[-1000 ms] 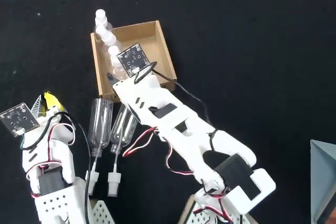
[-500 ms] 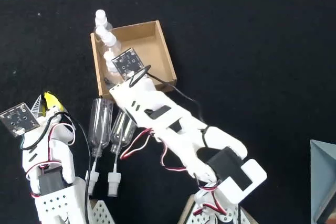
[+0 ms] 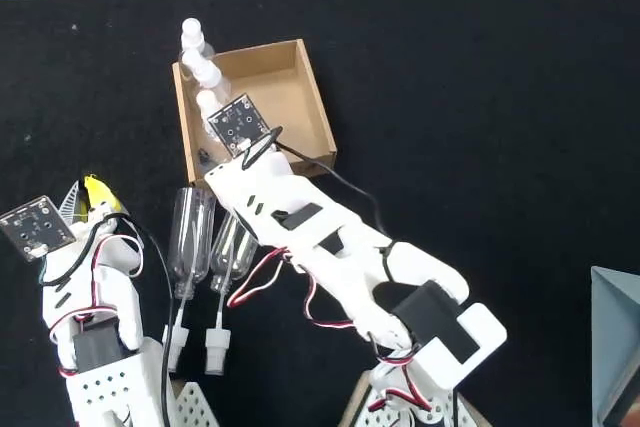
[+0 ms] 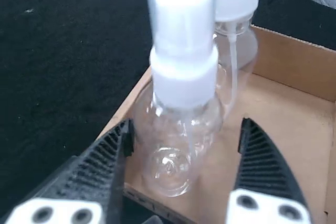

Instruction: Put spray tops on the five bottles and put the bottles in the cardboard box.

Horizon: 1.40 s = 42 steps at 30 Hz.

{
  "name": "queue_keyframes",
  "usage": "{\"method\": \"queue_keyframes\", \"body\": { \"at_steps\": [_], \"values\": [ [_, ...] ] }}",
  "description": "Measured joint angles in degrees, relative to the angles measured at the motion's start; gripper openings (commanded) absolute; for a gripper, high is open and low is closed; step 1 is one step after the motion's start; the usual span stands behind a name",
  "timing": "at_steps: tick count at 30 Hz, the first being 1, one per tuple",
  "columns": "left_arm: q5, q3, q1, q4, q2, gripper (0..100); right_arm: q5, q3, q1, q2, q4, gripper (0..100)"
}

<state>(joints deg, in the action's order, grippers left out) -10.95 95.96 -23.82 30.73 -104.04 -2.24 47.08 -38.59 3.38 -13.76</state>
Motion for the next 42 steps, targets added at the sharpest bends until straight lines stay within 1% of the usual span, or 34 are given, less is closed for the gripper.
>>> {"method": "queue_keyframes", "body": {
  "at_steps": [4, 7, 12, 21, 25, 42],
  "values": [
    [0.00, 0.00, 0.00, 0.00, 0.00, 3, 0.00, 0.00, 0.00, 0.00, 0.00, 34.9],
    [0.00, 0.00, 0.00, 0.00, 0.00, 3, 0.00, 0.00, 0.00, 0.00, 1.41, 37.6],
    [0.00, 0.00, 0.00, 0.00, 0.00, 3, 0.00, 0.00, 0.00, 0.00, 5.80, 37.7],
    [0.00, 0.00, 0.00, 0.00, 0.00, 3, 0.00, 0.00, 0.00, 0.00, 5.98, 37.6],
    [0.00, 0.00, 0.00, 0.00, 0.00, 3, 0.00, 0.00, 0.00, -1.76, 7.82, 37.6],
    [0.00, 0.00, 0.00, 0.00, 0.00, 3, 0.00, 0.00, 0.00, -17.14, 28.57, 37.5]
  ]
}}
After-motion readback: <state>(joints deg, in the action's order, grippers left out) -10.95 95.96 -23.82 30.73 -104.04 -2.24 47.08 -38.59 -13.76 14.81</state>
